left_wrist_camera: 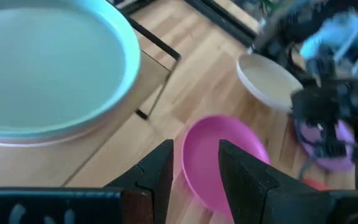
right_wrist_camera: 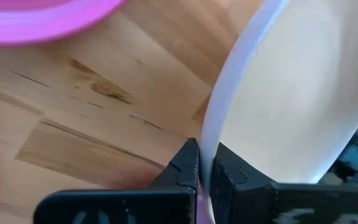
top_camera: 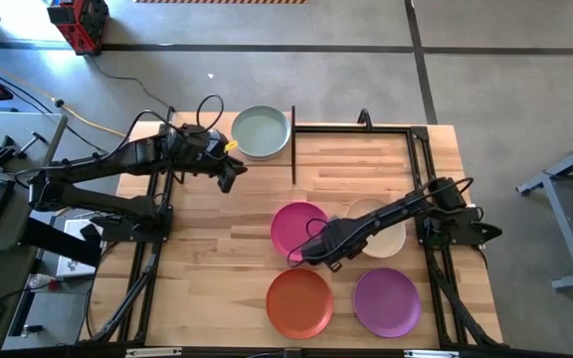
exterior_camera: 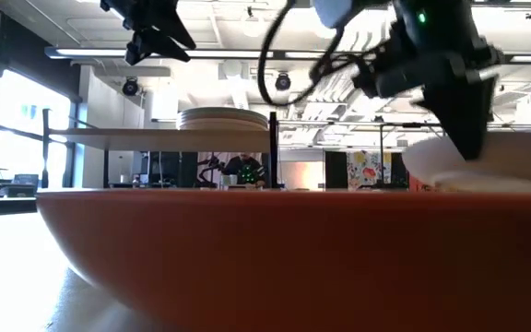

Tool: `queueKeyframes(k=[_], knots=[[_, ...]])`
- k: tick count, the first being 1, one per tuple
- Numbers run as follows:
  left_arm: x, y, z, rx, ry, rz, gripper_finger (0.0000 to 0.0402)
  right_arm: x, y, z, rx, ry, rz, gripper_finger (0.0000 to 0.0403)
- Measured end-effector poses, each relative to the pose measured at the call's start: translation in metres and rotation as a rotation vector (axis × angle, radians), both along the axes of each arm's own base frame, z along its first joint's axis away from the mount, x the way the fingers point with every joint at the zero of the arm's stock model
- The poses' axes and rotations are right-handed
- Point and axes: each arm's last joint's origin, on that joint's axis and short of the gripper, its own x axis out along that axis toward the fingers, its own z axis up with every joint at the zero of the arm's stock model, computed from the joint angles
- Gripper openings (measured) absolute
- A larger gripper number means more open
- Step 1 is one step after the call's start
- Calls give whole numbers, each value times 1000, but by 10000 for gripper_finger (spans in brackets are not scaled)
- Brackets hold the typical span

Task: Place and stack plates onto a shelf
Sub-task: Put the white plate on the shelf

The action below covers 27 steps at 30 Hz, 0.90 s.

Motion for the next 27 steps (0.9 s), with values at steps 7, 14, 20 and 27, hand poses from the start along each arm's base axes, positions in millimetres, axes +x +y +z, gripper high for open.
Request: queueKeyframes(k=[7,14,20,27], knots=[[-3,15,2,-45,-46,120,117,6,-1,35,-53,-50,45,0],[-9,29,3,-65,-57,192,117,16,-15,59,-97,-151,69,0],[-14,40,3,-121,-76,204,117,25,-32,76,-125,-198,179,0],[-21,47,20,-148,-116,232,117,37,-66,103,-199,-250,321,0]])
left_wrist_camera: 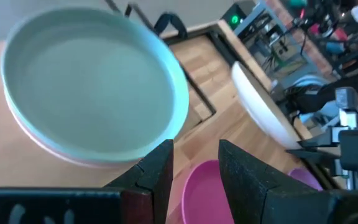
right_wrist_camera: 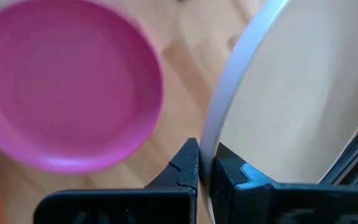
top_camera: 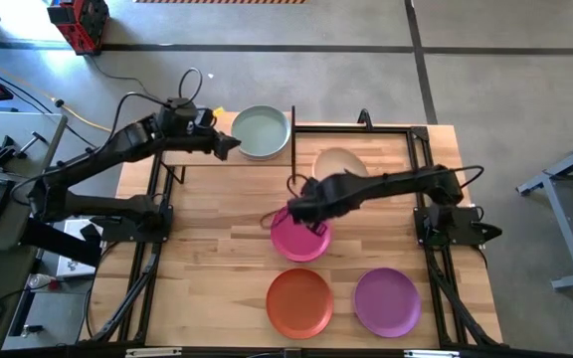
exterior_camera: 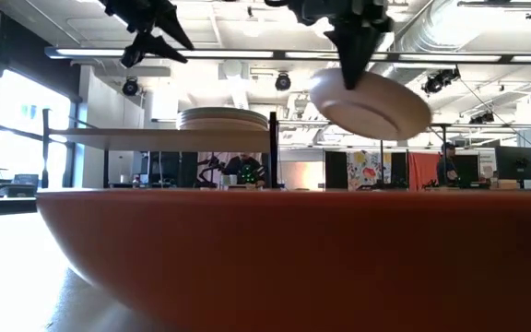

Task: Place and stack plates onto a shelf
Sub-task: Put the white plate on the shelf

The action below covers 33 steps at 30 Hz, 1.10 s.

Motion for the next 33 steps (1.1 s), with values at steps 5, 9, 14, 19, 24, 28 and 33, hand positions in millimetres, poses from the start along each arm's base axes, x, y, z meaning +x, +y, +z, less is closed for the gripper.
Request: queueKeyframes(k=[5,9,14,19,24,28,33], knots=[[-6,4,21,31,-46,35,117,5,-24,23,-76,-25,104,0],[-12,7,30,10,-56,86,117,5,-44,40,-118,-5,230,0],[-19,10,31,-53,-36,146,117,7,-65,59,-162,21,446,0],[-23,11,28,-130,-21,203,117,12,-72,72,-194,35,703,0],[-25,10,24,-197,-1,235,117,15,-68,72,-192,74,925,0],[-23,6,23,-230,-4,239,117,17,-64,72,-214,103,1033,0],[-16,4,20,-255,5,246,117,18,-59,71,-204,131,1177,0]])
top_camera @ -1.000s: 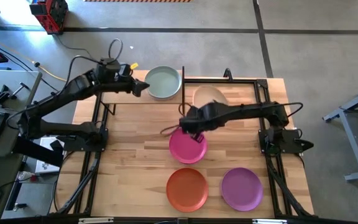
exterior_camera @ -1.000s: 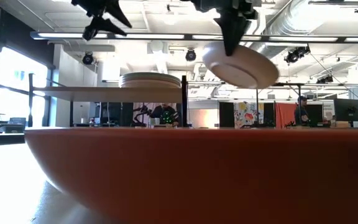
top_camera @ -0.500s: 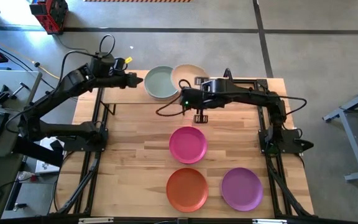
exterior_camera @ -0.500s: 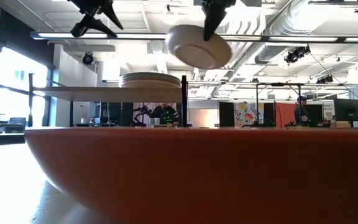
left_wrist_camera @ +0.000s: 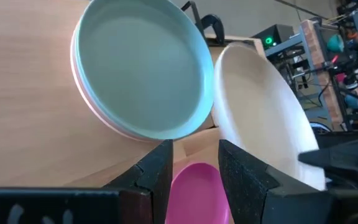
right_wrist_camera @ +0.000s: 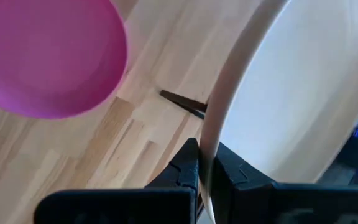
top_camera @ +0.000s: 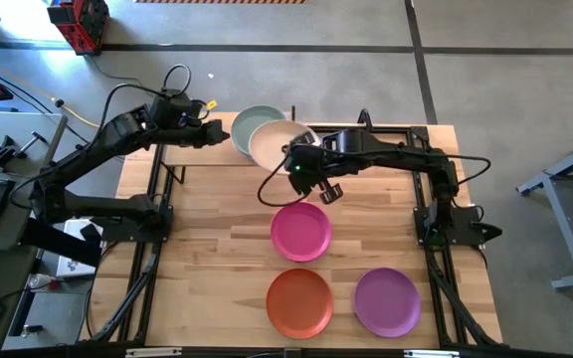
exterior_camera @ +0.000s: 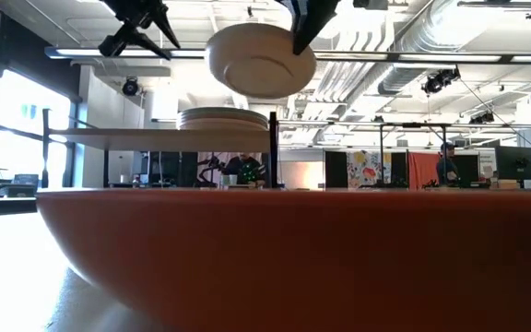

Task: Place and stack plates onto a shelf
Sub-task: Put the white plate on the shelf

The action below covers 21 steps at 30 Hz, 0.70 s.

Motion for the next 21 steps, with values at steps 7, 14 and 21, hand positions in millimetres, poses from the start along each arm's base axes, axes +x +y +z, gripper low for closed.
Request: queueKeyframes(k=[7,14,21], knots=[[25,-2,-14,-61,51,-46,117,2,13,1,-43,21,141,0],[44,-3,-28,-120,96,-58,117,1,18,0,-57,45,189,0],[48,-2,-28,-108,83,-49,117,-2,23,-1,-46,75,189,0]])
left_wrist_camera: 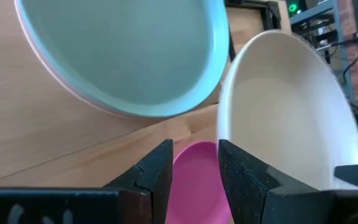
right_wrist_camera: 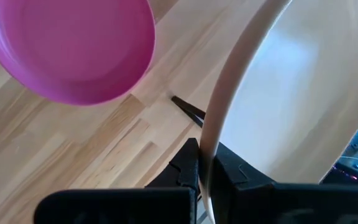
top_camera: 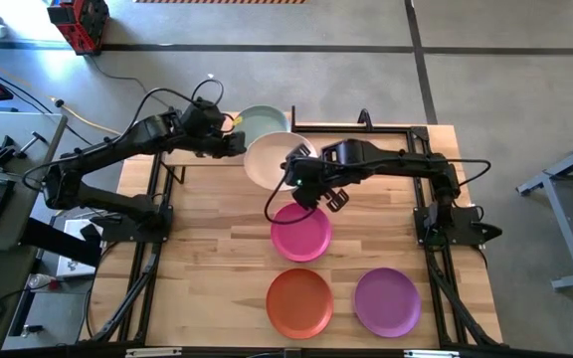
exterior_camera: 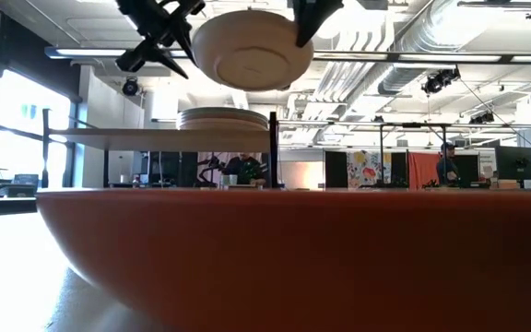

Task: Place and stack plates onto a shelf
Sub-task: Put the white plate on the shelf

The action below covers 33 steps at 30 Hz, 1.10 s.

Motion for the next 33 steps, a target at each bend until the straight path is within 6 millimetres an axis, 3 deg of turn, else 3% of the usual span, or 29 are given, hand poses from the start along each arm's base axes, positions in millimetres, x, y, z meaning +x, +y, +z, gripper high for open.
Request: queueKeyframes(k=[33], knots=[[0,3,4,18,-42,2,117,1,-4,0,-3,-17,-25,0]])
